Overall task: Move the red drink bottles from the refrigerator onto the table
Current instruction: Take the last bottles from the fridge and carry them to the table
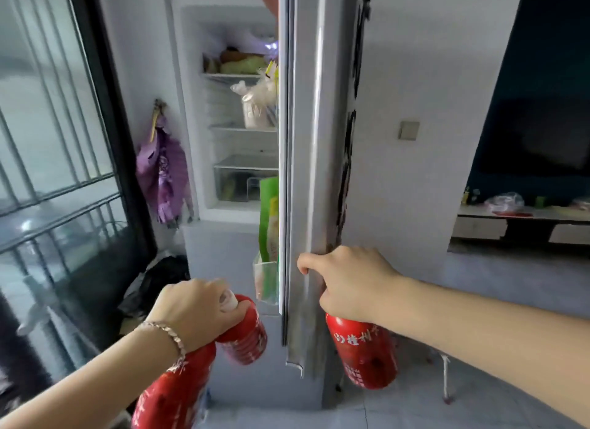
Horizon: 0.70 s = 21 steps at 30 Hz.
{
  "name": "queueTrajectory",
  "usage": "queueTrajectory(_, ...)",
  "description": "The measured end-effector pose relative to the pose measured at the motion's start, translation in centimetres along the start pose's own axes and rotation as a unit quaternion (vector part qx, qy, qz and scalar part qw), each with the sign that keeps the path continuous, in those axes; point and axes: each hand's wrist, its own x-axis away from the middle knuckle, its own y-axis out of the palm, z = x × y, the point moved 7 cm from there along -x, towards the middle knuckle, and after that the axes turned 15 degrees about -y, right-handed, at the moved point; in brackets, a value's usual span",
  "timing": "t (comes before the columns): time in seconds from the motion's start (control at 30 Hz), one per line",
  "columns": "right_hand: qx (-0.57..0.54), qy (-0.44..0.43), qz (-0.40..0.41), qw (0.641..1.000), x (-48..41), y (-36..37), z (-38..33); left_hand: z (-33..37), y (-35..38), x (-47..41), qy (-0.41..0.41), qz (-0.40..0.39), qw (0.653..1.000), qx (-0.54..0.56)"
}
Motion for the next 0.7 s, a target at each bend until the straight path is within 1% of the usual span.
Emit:
queueTrajectory(0.13,0.021,-0.038,0.021,0.999,-8.0,0.8,-4.6,-7.0,-0.2,-1.4,-0.052,0.007,0.999,-0.009)
queueTrajectory(0.3,0.007,-0.034,-0.003,0.999,-18.6,2.1,-8.5,-16.2,0.2,-4.7,-0.084,0.004,0.996,-0.037)
queueTrajectory(0.47,0.003,0.006,-0.028,1.000,-28.8,3.3,-10.1,-23.7,-0.1,-10.8,-0.067,0.011,0.995,-0.080)
queueTrajectory(0.57,0.005,0.022,-0.038,0.999,-34.4,3.9,-10.6,-26.8,-0.4,-14.5,-0.053,0.019,0.995,-0.082)
queueTrajectory(0.7,0.016,0.043,-0.039,0.998,-40.7,4.6,-10.1,-30.0,0.0,-18.9,-0.061,0.019,0.996,-0.069)
